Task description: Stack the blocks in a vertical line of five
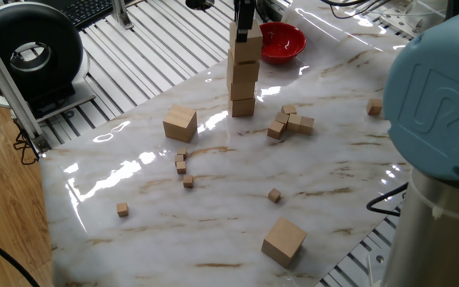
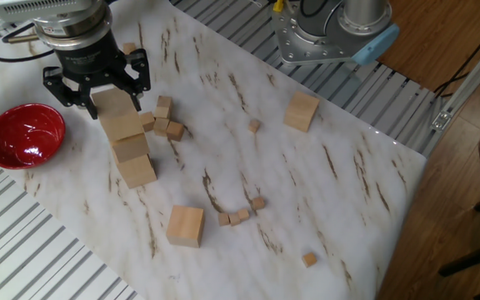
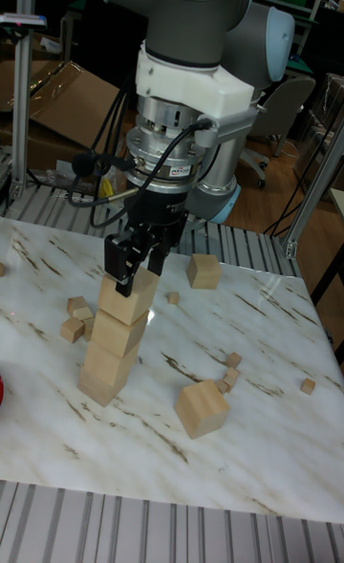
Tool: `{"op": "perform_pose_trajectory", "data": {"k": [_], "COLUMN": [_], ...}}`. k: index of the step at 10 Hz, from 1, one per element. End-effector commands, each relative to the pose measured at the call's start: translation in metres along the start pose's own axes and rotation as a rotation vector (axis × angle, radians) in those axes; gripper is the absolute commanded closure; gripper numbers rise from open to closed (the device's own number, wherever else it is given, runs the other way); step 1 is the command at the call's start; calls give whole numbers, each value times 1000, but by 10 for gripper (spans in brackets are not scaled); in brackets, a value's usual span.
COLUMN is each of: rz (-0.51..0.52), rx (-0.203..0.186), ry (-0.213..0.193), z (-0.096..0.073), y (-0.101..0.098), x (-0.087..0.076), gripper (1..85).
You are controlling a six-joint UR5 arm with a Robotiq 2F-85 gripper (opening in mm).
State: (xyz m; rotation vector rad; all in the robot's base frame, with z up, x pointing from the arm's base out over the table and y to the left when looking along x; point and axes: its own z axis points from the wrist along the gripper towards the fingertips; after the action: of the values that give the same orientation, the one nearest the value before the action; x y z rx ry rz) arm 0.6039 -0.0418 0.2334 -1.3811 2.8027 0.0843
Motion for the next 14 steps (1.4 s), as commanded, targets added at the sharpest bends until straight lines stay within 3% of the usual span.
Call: {"op": "perform_pose_trajectory", "data": {"k": [1,6,14], "rz": [-6,-44,-55], "rx": [-4,-1,-17], "ry": [-12,-10,-27], "z": [1,3,2], "y": [1,-1,2], "x": [-2,-2,-4], "gripper": [747,650,580]}}
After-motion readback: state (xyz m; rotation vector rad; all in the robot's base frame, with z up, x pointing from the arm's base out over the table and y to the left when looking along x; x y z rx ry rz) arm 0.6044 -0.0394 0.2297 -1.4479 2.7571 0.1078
